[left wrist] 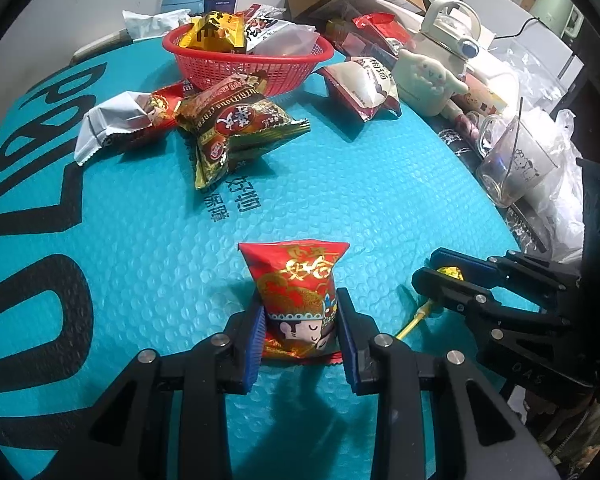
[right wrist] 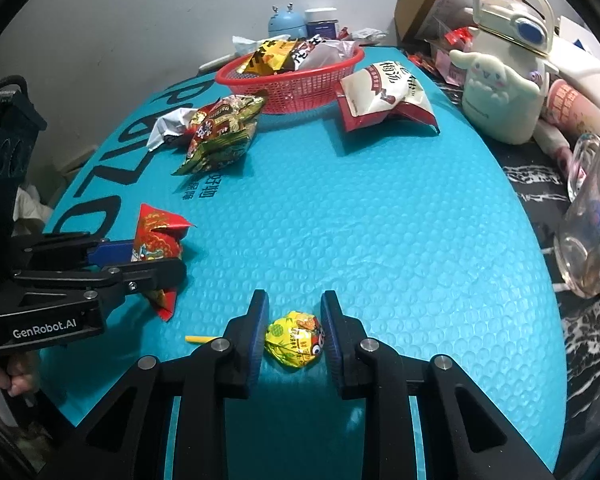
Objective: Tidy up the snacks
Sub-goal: 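Lift the red candy bag and lollipop and carry both over the red basket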
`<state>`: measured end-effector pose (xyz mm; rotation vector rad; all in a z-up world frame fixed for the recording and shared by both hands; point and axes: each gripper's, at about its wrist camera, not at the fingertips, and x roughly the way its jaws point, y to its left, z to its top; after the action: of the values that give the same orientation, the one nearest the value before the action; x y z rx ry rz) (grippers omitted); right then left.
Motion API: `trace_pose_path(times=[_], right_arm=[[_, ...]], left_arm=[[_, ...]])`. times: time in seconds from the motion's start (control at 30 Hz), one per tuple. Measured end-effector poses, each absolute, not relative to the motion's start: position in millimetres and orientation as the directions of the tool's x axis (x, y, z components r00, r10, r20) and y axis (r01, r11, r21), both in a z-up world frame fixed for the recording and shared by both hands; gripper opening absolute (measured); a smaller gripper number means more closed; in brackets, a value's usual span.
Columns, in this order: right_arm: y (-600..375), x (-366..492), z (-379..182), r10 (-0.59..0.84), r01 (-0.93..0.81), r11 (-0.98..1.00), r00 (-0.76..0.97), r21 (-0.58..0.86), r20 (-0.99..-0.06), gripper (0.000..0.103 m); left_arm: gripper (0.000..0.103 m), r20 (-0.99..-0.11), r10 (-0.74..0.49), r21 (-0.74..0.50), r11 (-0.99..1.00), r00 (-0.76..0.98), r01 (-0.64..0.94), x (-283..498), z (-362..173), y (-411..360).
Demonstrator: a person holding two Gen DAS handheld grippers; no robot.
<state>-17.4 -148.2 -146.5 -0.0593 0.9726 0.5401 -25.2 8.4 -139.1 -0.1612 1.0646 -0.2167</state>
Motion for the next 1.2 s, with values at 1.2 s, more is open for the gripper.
trace_pose_path(times=[1.2], right_arm=[[-165.5, -12.5, -41.7, 0.469, -0.523, 0.843, 0.598, 0.126, -0.65, 0.027]], left_arm=[[0.032, -0.684, -0.328, -0.218, 0.944, 0.652, 0.246, -11.6, -30.1, -9.5]])
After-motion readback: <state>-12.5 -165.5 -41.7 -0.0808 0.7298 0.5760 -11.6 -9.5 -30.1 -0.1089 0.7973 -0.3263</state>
